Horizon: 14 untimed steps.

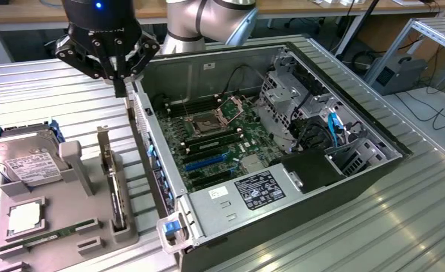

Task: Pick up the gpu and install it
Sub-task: 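Reach for the gpu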

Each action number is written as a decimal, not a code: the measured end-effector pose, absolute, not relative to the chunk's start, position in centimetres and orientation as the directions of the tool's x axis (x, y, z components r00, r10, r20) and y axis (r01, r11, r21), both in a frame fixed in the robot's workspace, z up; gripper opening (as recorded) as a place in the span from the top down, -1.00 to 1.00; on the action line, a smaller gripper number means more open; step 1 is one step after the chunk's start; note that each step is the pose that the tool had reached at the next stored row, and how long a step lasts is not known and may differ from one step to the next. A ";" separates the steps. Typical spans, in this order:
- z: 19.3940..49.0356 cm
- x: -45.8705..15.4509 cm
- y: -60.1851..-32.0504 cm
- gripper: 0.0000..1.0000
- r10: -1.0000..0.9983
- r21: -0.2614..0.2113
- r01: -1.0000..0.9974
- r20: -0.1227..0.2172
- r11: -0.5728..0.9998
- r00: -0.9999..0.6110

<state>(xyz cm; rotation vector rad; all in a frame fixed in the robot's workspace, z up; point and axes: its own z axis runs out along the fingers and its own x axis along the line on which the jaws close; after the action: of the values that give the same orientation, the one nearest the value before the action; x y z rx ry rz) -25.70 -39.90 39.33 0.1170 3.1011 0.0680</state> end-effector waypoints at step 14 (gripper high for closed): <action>39.3 -29.4 -39.9 0.79 0.076 0.045 0.075 -0.036 0.996 -0.996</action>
<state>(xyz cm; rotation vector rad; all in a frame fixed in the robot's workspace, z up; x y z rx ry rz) -29.44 -39.93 39.28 0.1174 3.1009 0.0682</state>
